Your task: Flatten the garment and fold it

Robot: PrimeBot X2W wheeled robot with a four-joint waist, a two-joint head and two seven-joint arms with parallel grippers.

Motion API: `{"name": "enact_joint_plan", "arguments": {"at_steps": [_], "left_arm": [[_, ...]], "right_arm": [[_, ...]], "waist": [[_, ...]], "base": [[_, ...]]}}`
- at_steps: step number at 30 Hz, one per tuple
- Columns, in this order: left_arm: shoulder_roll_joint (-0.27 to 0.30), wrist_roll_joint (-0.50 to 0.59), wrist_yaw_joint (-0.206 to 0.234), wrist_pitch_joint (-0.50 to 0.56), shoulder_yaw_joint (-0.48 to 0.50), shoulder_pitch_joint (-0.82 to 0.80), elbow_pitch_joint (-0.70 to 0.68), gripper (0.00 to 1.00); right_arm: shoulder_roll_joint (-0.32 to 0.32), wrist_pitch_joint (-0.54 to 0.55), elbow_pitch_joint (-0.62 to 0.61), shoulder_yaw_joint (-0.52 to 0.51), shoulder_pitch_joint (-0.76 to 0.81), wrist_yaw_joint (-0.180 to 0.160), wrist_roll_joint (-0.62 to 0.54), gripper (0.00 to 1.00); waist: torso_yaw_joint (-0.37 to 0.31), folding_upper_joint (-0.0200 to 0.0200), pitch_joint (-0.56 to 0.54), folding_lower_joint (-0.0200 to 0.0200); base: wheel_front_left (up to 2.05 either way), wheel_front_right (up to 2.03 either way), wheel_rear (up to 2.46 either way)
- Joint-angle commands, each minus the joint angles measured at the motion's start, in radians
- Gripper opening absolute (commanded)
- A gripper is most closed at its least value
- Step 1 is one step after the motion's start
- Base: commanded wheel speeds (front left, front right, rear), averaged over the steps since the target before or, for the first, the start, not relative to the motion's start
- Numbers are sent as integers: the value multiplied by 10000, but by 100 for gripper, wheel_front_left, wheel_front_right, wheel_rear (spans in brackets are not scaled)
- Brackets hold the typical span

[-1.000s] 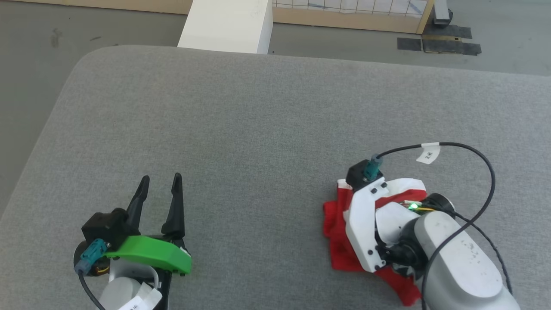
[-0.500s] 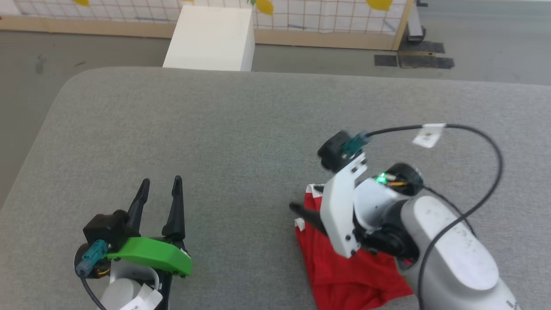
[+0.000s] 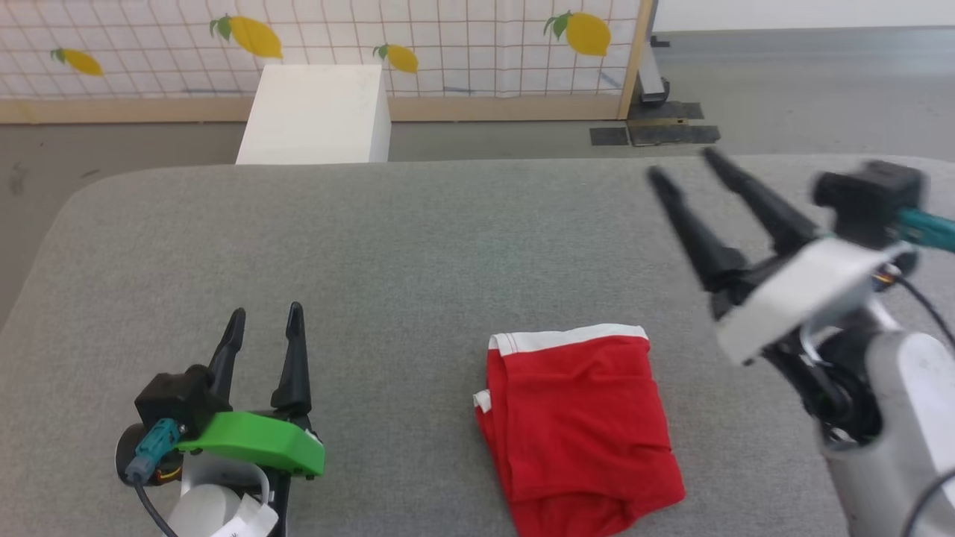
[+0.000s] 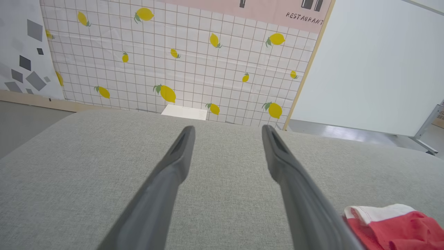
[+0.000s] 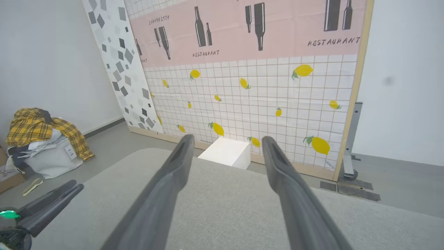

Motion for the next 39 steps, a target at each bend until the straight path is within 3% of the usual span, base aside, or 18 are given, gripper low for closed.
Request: {"name": "enact_joint_plan", "arguments": {"at_steps": [1, 8, 11, 24, 29, 32, 39], "left_arm": [[81, 106, 102, -60, 37, 146, -61, 100], [45, 247, 295, -142, 67, 326, -262, 100], [33, 289, 335, -164, 78, 367, -333, 100], [-27, 497, 254, -213, -69, 461, -256, 100], [-55, 519, 205, -219, -81, 446, -204, 100], [-100, 540, 175, -221, -109, 400, -197, 100], [-160, 568, 107, -222, -75, 314, -235, 100]], "right_arm": [[-103, -540, -67, -232, 316, -13, -145, 100], [-14, -3802, 254, -2022, 1821, -13, -904, 100], [226, -4687, 554, -2599, 2485, -13, -1261, 100], [710, -5086, 1823, -2996, 4017, -13, -1684, 100], [588, -3438, 2121, -2779, 3575, -13, -1743, 100], [334, -1062, 2282, -2134, 2953, -13, -1690, 100], [264, 2557, 2789, -1049, 1889, -13, -1690, 100]], "waist": [[-178, -1, -156, 0], [-340, -1, -274, 0], [-340, -1, -264, 0], [-163, -1, -136, 0], [-97, -1, -55, 0], [8, -1, 56, 0], [268, -1, 268, 0]], "base": [[0, 0, 0], [0, 0, 0], [0, 0, 0], [0, 0, 0], [0, 0, 0], [0, 0, 0], [0, 0, 0]]}}
